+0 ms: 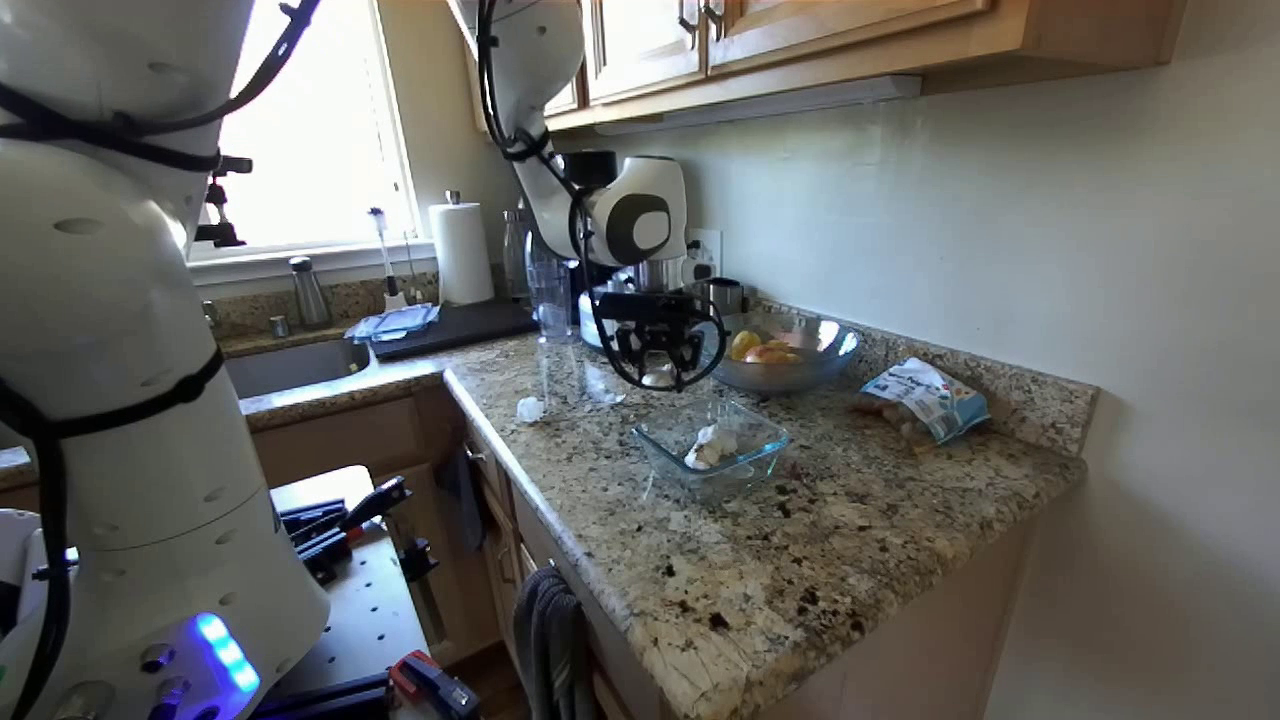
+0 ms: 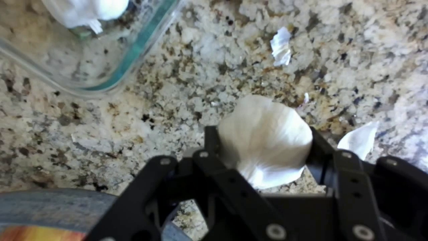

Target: Pick up all the garlic cloves from the countertop and put them in the glass bowl.

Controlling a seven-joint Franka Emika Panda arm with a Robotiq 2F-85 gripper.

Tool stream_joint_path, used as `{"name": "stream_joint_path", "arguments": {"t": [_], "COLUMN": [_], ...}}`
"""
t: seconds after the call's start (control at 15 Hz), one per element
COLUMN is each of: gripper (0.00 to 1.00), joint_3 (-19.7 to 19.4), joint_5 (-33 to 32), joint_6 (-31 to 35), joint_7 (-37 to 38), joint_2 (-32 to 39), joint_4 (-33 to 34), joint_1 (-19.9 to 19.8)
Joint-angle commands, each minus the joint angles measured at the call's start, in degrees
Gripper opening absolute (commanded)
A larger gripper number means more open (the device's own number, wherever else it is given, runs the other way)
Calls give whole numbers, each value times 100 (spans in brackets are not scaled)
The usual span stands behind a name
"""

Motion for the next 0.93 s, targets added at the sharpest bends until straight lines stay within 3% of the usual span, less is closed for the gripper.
{"name": "stream_joint_path", "arguments": {"t": [0.0,0.27,0.6,0.87], "gripper": [38,38,38,38], "joint_3": [-87,-708,-1091,-1595], "joint_5": [146,-295,-439,-1175], "joint_6": [-111,160,119,280], "joint_7": [236,1167,1883,3033], "joint_2": [-941,-1264,-1446,-1262], "joint_4": [-649,-826,-1161,-1361], "joint_1": [-70,162,94,317]}}
